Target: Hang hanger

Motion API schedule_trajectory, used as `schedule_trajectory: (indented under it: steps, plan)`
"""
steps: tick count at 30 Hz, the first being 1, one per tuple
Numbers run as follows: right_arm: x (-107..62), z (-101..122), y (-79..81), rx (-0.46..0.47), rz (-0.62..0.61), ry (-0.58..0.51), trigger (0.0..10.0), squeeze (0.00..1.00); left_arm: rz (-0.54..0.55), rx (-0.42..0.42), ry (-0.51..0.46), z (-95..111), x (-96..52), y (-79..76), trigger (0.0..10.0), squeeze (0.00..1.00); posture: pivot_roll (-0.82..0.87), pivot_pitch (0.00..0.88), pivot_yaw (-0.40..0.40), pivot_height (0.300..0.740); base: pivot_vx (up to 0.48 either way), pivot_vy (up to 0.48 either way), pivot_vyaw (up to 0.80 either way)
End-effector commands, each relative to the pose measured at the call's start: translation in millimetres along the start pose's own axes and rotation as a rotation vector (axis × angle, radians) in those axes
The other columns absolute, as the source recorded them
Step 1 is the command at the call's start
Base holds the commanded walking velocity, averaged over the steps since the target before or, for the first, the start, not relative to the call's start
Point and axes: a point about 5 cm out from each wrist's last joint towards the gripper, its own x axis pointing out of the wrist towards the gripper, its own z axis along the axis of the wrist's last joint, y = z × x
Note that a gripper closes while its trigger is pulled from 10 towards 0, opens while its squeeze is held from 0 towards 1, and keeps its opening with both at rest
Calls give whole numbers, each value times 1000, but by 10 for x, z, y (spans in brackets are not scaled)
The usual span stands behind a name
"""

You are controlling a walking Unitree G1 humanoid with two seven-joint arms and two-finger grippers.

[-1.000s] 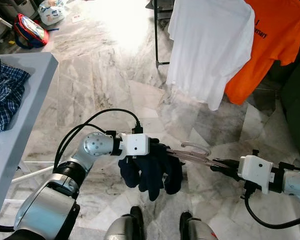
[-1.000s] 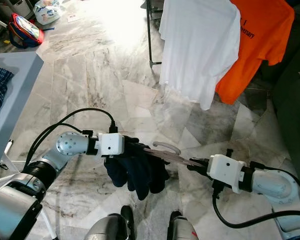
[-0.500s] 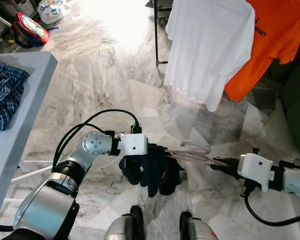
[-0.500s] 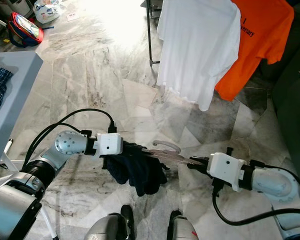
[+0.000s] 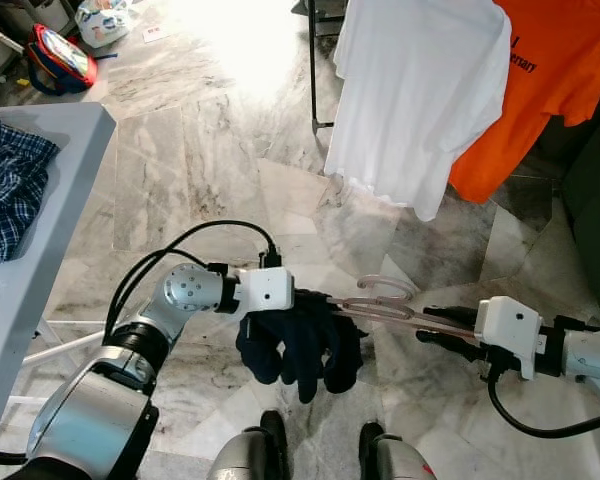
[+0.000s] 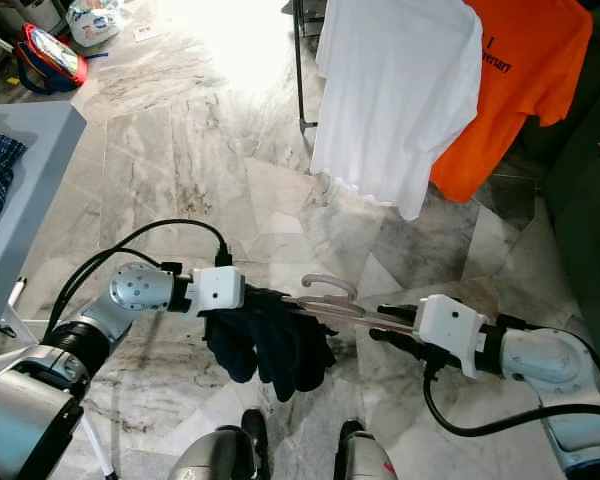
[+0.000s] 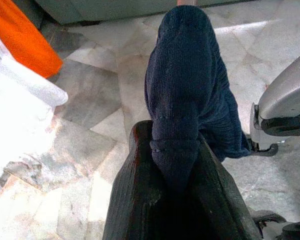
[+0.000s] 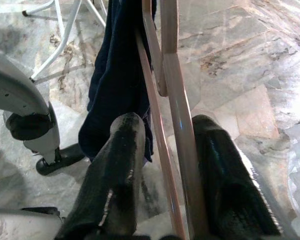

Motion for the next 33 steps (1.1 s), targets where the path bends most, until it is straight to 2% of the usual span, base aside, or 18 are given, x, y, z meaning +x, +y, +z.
schedule_trajectory:
  steps: [1, 6, 11, 13, 18, 20, 22, 23, 25, 26, 29, 30, 32, 33]
  plan:
    - [-25, 1, 19, 2, 51, 12, 10000, 1000, 51, -52, 24, -97, -103, 9, 0, 0, -98, 275, 105, 740, 0, 0, 0]
    - [-172, 22, -108, 2, 19, 43, 10000, 1000, 146, -92, 45, -158, -163, 52, 0, 0, -99, 273, 106, 740, 0, 0, 0]
    - [-250, 37, -186, -5, -22, 58, 10000, 1000, 174, -107, 56, -184, -180, 55, 0, 0, -99, 270, 102, 740, 0, 0, 0]
    - [-308, 68, -279, -24, -102, 62, 10000, 1000, 198, -122, 70, -218, -204, 53, 0, 0, -99, 267, 98, 740, 0, 0, 0]
    - [-301, 129, -426, -86, -292, 48, 10000, 1000, 266, -123, 98, -256, -258, 89, 0, 0, -100, 266, 93, 740, 0, 0, 0]
    - [-249, 194, -441, -76, -361, -8, 10000, 1000, 330, -114, 92, -244, -284, 139, 0, 0, -102, 266, 92, 740, 0, 0, 0]
    - [-125, 256, -384, -2, -422, -106, 10000, 1000, 409, -123, 76, -231, -309, 192, 0, 0, -106, 265, 89, 740, 0, 0, 0]
    - [-125, 256, -384, -2, -422, -106, 10000, 1000, 409, -123, 76, -231, -309, 192, 0, 0, -106, 265, 89, 740, 0, 0, 0]
    - [22, 257, -298, 98, -486, -187, 10000, 1000, 477, -144, 47, -200, -315, 251, 0, 0, -108, 265, 87, 740, 0, 0, 0]
    - [22, 257, -298, 98, -486, -187, 10000, 1000, 477, -144, 47, -200, -315, 251, 0, 0, -108, 265, 87, 740, 0, 0, 0]
    - [193, 185, -224, 201, -616, -204, 10000, 1000, 530, -176, -17, -130, -299, 315, 0, 0, -112, 261, 80, 740, 0, 0, 0]
    - [263, 125, -213, 302, -700, -220, 10000, 1000, 548, -183, -60, -77, -281, 345, 0, 0, -113, 261, 76, 740, 0, 0, 0]
    - [310, 82, -203, 386, -757, -234, 10000, 1000, 563, -189, -96, -34, -263, 365, 0, 0, -114, 262, 72, 740, 0, 0, 0]
    - [347, 48, -190, 444, -783, -237, 10000, 922, 567, -190, -120, -2, -248, 375, 0, 0, -114, 261, 71, 740, 0, 0, 0]
